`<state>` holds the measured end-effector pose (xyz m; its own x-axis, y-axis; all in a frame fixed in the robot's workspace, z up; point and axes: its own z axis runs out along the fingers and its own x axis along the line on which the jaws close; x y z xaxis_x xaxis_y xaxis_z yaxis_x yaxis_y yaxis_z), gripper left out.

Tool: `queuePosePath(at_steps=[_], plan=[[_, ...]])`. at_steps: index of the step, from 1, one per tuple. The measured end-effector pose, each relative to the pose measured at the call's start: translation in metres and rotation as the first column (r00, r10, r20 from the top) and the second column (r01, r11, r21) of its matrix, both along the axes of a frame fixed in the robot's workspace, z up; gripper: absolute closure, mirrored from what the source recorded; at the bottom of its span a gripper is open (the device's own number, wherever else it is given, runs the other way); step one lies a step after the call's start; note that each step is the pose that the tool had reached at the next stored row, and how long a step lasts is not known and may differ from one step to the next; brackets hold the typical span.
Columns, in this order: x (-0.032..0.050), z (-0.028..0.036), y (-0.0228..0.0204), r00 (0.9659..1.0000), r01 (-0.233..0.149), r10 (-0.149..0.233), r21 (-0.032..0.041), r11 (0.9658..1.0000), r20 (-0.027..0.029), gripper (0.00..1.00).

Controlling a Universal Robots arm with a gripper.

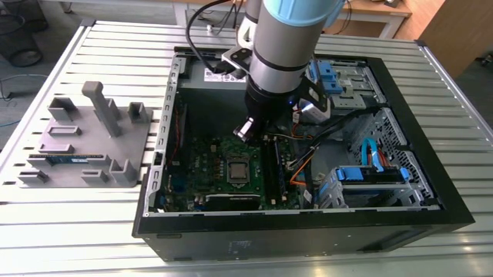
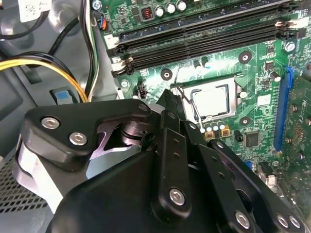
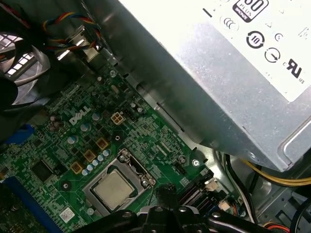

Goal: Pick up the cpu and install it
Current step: 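Install the first cpu locking lever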

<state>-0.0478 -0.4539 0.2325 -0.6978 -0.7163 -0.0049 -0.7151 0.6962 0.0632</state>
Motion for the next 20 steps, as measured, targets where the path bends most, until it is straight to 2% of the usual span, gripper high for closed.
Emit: queuePosePath(at_steps=[5,20], plan=[[-0.0005,-0.0025,-0.0021,0.9999,0.013,-0.013,-0.0039,0.9999,0.0,0.89],[-0.0035,-0.0052,-0.0058,0.9999,0.014,-0.014,-0.0065,0.9999,0.0,0.89]])
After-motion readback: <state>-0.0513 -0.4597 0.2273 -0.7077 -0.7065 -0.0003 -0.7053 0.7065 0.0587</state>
